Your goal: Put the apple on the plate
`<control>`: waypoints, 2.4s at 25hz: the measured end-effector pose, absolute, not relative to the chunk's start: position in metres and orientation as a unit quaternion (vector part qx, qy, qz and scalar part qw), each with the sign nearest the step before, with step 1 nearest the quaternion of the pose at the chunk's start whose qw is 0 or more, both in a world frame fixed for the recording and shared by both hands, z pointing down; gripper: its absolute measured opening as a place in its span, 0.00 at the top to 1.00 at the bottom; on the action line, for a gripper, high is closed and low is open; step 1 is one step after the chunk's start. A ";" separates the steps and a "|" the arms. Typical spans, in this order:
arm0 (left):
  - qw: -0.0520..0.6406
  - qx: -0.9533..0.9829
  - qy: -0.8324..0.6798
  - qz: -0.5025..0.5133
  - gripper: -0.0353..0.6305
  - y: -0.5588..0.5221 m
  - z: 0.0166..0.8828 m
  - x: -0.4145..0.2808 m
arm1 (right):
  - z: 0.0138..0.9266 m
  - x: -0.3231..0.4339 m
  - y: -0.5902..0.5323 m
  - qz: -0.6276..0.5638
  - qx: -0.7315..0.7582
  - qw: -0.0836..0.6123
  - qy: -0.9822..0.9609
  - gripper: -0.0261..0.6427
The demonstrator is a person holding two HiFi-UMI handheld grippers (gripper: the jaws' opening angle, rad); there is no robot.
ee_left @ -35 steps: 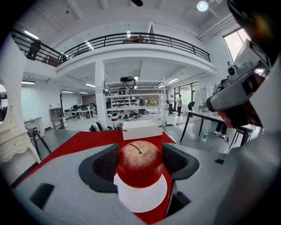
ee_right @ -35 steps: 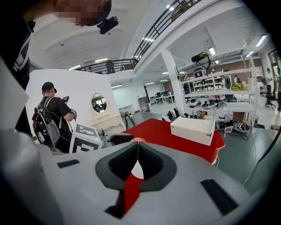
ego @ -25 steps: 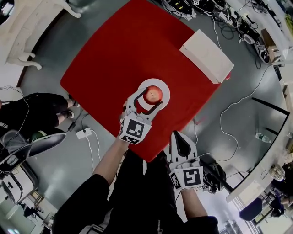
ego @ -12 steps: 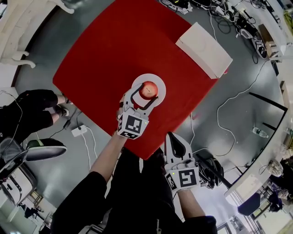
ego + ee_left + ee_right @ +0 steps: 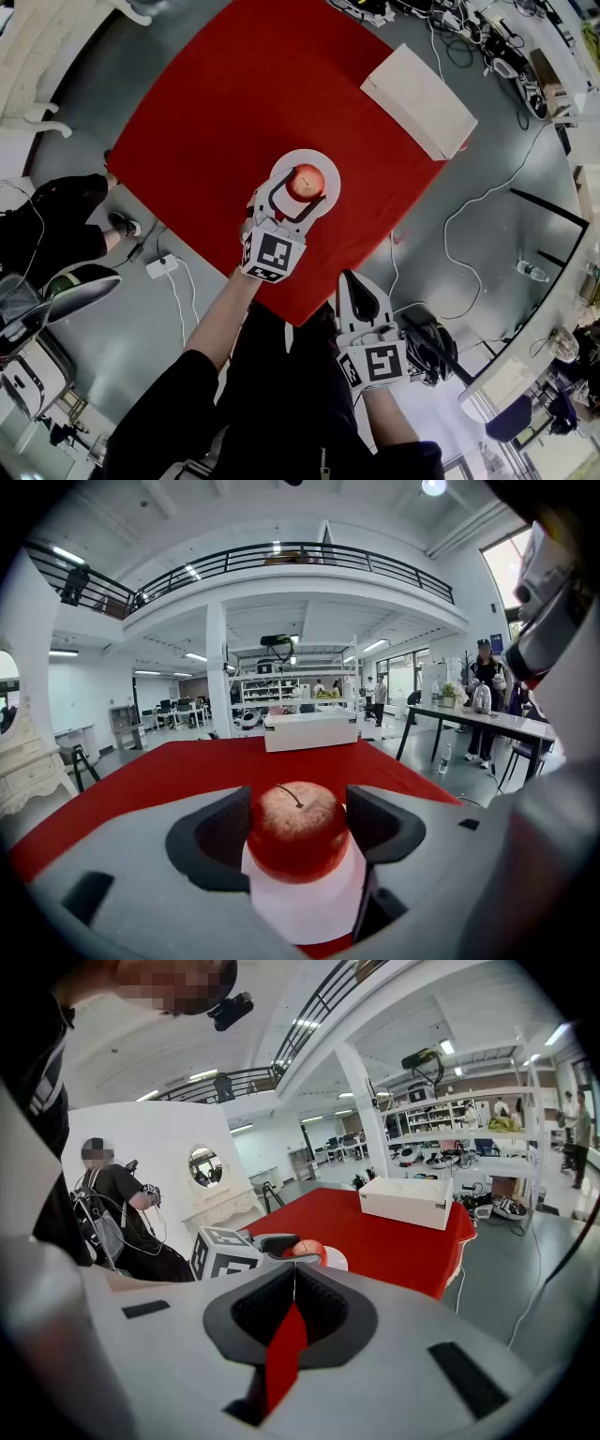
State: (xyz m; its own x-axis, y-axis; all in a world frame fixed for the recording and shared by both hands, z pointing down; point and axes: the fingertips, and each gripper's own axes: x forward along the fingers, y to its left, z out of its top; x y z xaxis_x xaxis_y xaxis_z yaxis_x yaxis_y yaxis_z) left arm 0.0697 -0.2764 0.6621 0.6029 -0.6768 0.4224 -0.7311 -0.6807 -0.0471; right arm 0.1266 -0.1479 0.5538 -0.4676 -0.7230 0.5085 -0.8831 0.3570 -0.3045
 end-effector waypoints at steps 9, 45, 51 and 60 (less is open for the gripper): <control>0.066 0.895 -0.388 0.211 0.47 -0.276 0.662 0.070 | 0.548 0.121 -0.151 0.275 0.493 0.142 -0.813 0.94; 0.069 0.892 -0.400 0.199 0.72 -0.270 0.635 0.042 | 0.540 0.101 -0.169 0.275 0.482 0.129 -0.822 0.94; 0.067 0.884 -0.415 0.203 0.93 -0.269 0.635 0.034 | 0.539 0.101 -0.174 0.273 0.482 0.128 -0.823 0.94; 0.079 0.884 -0.423 0.184 0.94 -0.262 0.610 0.029 | 0.530 0.098 -0.183 0.261 0.474 0.128 -0.831 0.94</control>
State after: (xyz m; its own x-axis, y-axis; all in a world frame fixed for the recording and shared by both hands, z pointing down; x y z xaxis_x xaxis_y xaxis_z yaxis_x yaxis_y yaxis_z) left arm 0.0289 -0.2616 0.6102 0.5741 -0.7189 0.3920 -0.7767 -0.6296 -0.0171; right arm 0.0983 -0.1828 0.5297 -0.5171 -0.7211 0.4612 -0.8552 0.4134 -0.3126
